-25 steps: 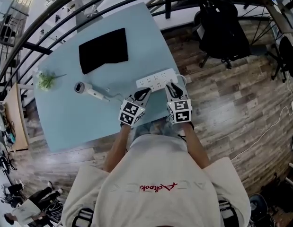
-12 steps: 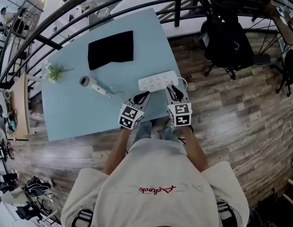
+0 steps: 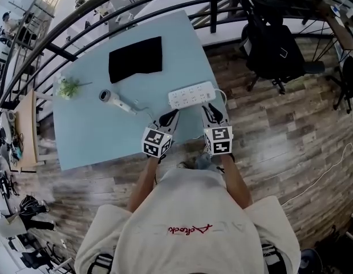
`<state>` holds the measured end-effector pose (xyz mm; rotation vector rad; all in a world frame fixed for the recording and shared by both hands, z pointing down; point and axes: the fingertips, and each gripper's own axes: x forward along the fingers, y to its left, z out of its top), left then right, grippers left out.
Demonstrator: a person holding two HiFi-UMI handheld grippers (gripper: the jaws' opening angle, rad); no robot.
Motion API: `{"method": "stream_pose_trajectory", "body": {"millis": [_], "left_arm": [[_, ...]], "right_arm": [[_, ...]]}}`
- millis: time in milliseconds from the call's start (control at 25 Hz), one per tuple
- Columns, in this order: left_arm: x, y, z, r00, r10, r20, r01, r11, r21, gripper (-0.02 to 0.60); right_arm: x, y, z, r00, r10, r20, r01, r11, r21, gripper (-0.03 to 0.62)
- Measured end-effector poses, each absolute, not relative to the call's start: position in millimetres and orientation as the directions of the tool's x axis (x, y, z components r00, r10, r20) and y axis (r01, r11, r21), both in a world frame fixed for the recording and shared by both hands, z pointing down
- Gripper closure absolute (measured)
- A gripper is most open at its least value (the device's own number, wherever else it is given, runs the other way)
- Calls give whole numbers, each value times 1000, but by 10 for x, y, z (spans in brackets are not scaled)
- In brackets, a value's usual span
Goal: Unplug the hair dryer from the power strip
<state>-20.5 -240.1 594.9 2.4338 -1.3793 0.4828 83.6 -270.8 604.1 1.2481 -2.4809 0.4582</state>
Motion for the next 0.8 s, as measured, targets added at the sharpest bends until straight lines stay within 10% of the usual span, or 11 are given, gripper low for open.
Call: {"method": "stream_pose_trajectory", "body": {"millis": [800], "left_arm": [[-435, -1277, 5636, 547, -782, 299, -833, -543, 106, 572]], "right_arm": [[631, -1461, 5563, -493, -798, 347, -856, 516, -30, 485]]}}
